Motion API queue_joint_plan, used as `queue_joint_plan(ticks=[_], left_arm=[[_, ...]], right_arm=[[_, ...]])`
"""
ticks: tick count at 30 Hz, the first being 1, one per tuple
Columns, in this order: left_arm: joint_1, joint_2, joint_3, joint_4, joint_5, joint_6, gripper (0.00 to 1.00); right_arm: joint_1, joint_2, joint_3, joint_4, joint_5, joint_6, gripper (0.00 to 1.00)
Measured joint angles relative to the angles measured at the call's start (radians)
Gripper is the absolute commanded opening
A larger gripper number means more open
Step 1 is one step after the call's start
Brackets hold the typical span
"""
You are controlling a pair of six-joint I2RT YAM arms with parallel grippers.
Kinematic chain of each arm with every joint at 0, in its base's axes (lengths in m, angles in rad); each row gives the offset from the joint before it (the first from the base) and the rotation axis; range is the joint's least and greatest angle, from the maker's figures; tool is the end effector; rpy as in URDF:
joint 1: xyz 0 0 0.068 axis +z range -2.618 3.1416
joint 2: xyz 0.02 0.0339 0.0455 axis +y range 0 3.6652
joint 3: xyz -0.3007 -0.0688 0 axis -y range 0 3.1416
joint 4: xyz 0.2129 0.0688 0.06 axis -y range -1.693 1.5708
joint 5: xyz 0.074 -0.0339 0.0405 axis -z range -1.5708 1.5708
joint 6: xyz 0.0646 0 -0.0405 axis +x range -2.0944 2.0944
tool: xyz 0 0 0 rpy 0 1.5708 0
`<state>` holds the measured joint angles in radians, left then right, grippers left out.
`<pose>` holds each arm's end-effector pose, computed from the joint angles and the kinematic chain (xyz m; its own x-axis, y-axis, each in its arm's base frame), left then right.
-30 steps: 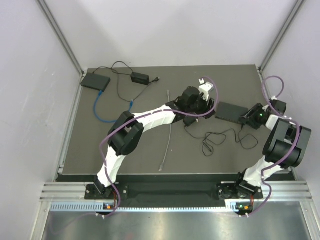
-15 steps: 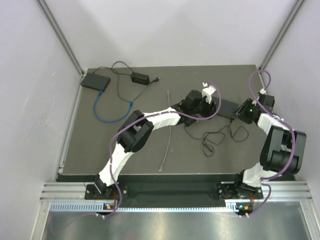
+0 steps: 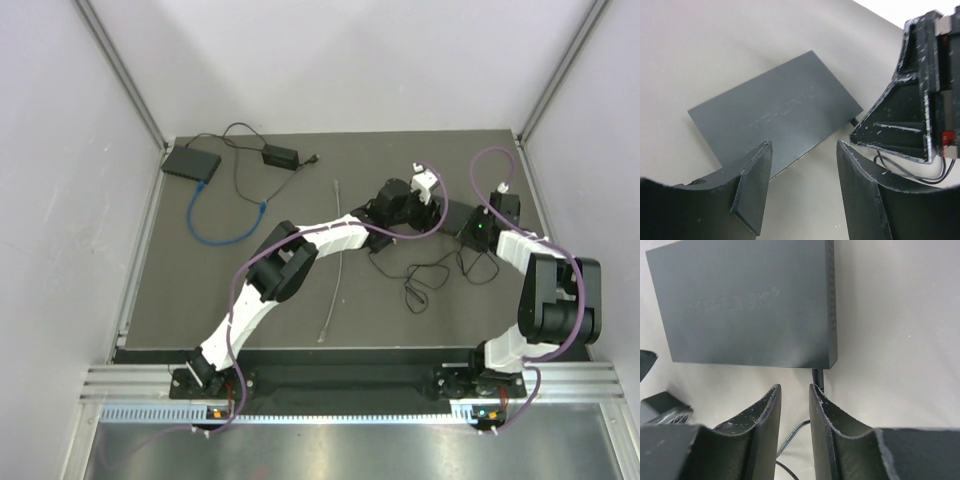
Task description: Pull the plug from the switch port
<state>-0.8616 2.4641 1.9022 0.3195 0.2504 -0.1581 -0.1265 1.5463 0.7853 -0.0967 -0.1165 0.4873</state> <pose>0.3779 -0.4650 0.2065 -0.2948 0.1093 -0.9493 0.8561 0.4715 -0.2116 0.2971 -0.0302 0.2062 -0.6396 0.5502 -0.5369 0.3954 0.8344 0.3840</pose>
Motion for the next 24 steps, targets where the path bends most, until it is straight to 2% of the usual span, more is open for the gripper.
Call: queue_joint_plan(ticks=[16, 24], left_arm=[[0.001, 0.082, 0.102, 0.039, 0.065, -0.047, 0.60], [0.004, 0.147, 0.167, 0.043, 0.080, -0.130, 0.59]], right_arm=[[0.006, -0.087, -0.016, -0.012, 0.078, -0.015, 0.29], [0.006, -0.047, -0.013, -0.020, 0.096, -0.025, 0.30]])
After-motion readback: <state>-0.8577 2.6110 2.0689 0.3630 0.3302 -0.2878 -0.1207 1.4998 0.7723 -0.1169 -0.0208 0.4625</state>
